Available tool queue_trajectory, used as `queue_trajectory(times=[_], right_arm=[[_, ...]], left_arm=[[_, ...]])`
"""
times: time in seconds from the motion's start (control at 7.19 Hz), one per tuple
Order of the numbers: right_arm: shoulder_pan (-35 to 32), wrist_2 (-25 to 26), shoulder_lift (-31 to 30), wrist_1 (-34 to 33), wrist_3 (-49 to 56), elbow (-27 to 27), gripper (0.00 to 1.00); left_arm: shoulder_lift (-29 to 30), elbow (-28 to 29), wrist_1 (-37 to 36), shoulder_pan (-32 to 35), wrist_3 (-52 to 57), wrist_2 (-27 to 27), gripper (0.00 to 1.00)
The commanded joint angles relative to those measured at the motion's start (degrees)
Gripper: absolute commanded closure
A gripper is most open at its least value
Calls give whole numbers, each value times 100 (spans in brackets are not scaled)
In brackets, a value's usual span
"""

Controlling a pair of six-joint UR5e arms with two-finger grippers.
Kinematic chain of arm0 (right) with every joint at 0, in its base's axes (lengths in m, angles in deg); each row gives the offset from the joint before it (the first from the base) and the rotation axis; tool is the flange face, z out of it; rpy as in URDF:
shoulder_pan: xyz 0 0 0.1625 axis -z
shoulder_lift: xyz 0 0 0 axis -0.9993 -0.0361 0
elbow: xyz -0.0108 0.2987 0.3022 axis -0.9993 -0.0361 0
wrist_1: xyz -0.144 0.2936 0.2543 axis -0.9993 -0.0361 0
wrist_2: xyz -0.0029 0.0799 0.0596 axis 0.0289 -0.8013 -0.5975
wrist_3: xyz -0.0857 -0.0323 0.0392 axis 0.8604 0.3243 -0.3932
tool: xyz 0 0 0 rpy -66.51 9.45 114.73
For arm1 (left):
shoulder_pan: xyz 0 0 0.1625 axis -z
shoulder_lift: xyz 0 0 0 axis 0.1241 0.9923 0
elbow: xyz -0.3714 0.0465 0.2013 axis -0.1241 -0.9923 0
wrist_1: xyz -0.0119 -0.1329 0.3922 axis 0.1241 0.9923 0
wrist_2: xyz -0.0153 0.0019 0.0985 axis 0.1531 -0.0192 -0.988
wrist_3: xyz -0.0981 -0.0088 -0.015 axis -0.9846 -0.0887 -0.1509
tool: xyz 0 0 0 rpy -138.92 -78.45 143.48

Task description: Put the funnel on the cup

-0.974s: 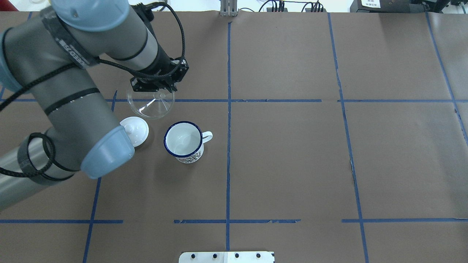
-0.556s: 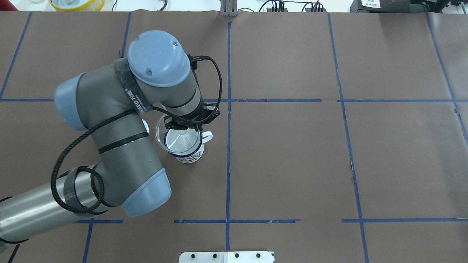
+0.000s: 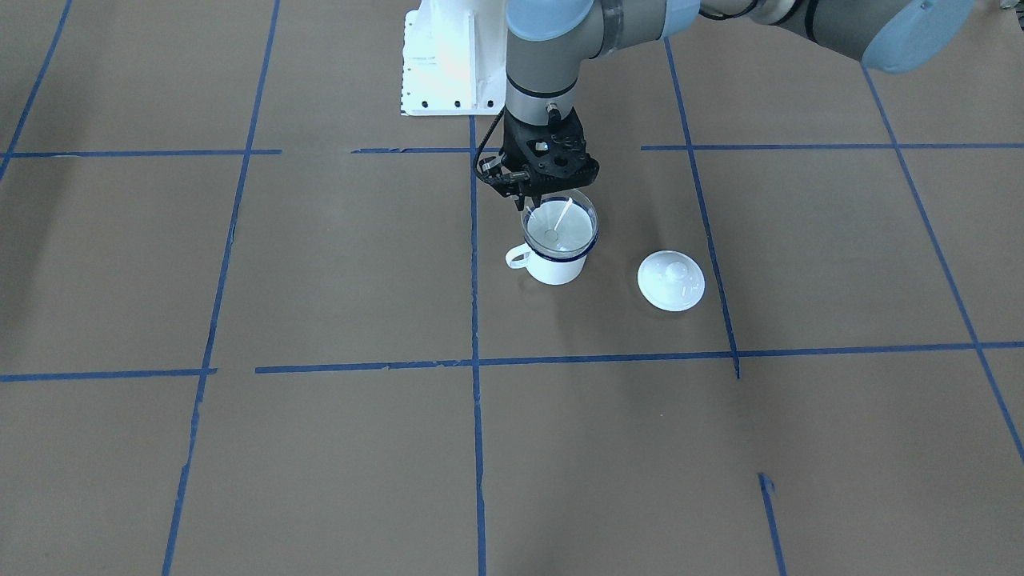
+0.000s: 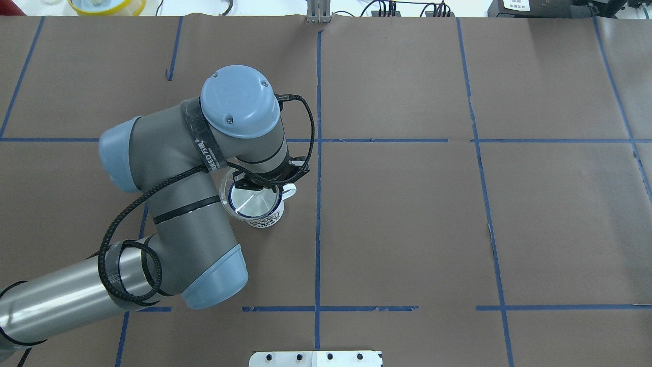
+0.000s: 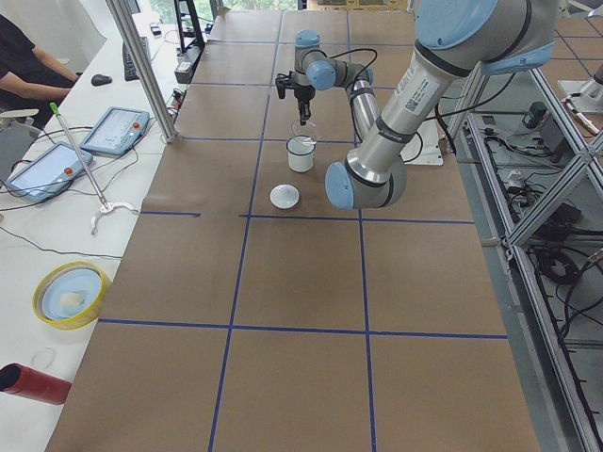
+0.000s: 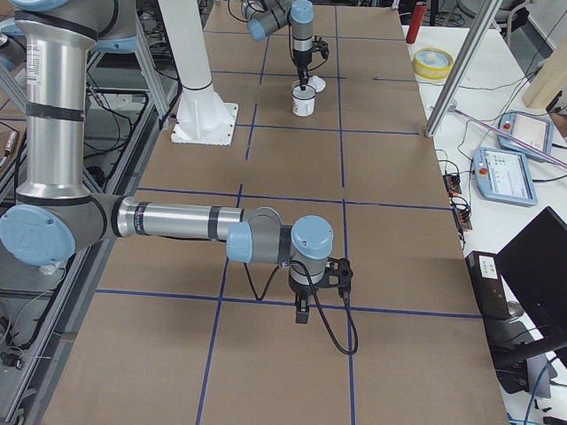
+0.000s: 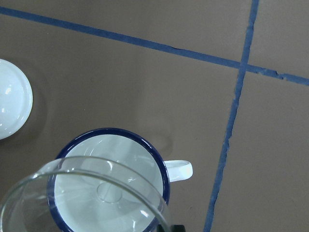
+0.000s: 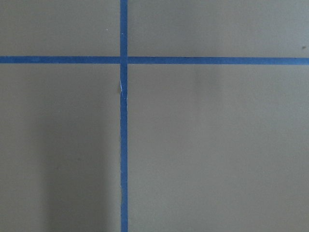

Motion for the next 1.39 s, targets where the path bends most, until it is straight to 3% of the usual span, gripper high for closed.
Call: queue_trajectory(times=[0.0, 0.28, 0.7, 1.11, 1.25], right_arm=[[0, 0, -1, 0, 0, 0, 0], [0, 0, -1, 0, 0, 0, 0], [0, 0, -1, 0, 0, 0, 0], [0, 0, 7, 0, 0, 0, 0], [0, 0, -1, 0, 0, 0, 0]], left_arm=[[-18, -111, 1, 17, -8, -23, 0], [-166, -496, 36, 52, 1, -14, 0], [-1306, -999, 1377, 1349, 1454, 65, 0], [-2021, -309, 1645, 3105, 4307, 1484, 0], [-2275, -1, 1671, 3555, 5134, 1584, 0]])
